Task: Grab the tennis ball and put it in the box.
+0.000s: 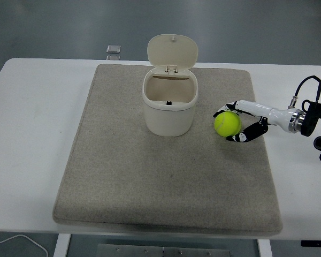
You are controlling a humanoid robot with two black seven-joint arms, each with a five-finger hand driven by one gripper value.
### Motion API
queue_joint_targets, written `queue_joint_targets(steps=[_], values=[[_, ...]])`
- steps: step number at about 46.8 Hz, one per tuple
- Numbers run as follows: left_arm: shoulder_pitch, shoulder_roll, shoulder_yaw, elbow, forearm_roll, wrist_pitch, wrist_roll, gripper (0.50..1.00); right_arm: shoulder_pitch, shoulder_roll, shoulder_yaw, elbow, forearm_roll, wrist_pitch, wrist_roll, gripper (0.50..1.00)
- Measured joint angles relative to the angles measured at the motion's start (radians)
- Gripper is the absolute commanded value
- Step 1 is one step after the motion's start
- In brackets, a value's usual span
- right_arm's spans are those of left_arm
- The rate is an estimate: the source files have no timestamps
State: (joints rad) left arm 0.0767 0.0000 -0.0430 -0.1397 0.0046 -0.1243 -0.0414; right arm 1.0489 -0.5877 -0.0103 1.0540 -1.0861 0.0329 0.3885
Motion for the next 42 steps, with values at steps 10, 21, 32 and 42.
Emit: queue_joint_targets(steps=[10, 21, 32, 42], values=[[0.000, 0.000, 0.000, 0.000, 0.000, 0.000, 0.000, 0.996, 0.009, -0.018, 0.014, 0.006, 0.011, 0.002, 0.012, 0.500], [0.000, 0.000, 0.000, 0.000, 0.000, 0.000, 0.000, 0.996, 0.062, -0.095, 0.013, 0.043, 0.019, 0.038, 0.100, 0.500], [0.000, 0.000, 0.000, 0.000, 0.000, 0.000, 0.000, 0.996, 0.144, -0.161, 0.017, 0.101, 0.019, 0.143, 0.201, 0.500], [0.000, 0.000, 0.000, 0.000, 0.000, 0.000, 0.000, 0.996, 0.185, -0.134, 0.117, 0.112, 0.020, 0.232, 0.222, 0.500]])
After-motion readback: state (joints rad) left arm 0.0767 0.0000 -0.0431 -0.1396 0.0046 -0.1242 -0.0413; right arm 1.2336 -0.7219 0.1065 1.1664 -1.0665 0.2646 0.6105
